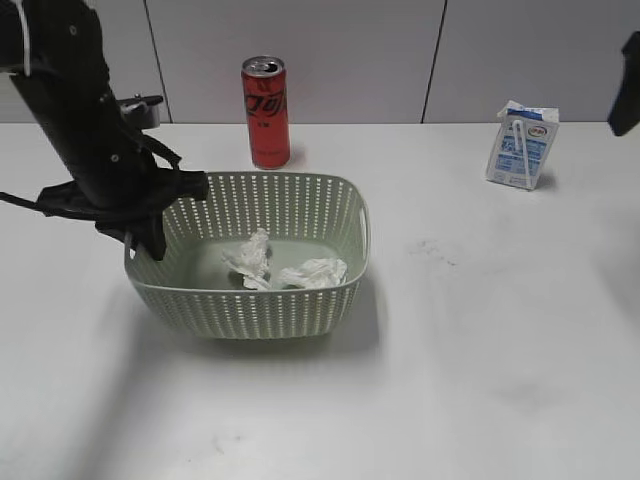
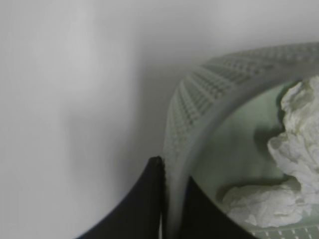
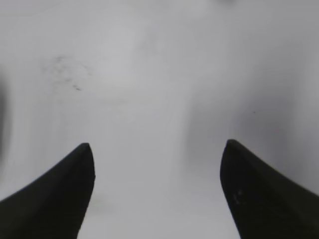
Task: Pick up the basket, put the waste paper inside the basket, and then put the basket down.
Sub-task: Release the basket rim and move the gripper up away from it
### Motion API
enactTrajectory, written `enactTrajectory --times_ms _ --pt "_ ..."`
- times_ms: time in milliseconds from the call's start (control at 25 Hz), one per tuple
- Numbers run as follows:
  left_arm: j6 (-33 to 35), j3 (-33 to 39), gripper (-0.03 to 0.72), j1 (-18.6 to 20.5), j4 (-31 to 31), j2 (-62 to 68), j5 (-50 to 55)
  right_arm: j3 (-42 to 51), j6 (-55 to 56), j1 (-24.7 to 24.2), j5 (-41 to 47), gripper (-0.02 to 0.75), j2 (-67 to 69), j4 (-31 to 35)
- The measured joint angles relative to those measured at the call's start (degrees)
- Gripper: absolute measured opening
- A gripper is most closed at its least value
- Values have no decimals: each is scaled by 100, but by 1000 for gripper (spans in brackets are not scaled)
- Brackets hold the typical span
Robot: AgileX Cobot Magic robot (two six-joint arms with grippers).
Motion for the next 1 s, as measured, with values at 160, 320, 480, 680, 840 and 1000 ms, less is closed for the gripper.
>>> enactTrajectory --times_ms 160,320,480,680,840,1000 --pt "0 -105 5 -11 -77 371 -284 583 186 -491 30 591 -420 -281" --pt "0 -117 5 -24 -160 485 -584 1753 252 -574 34 591 -1395 -418" --pt "0 -130 28 -29 -101 496 -709 3053 263 -574 52 590 -2850 -271" --pt "0 -136 241 -29 31 496 -780 4400 264 -574 -439 590 -4899 -216" --pt "0 -136 510 -29 38 490 -783 5326 264 -574 -886 590 -6494 -216" --pt "0 -141 664 39 147 200 -759 6065 264 -568 -976 590 -7727 -261"
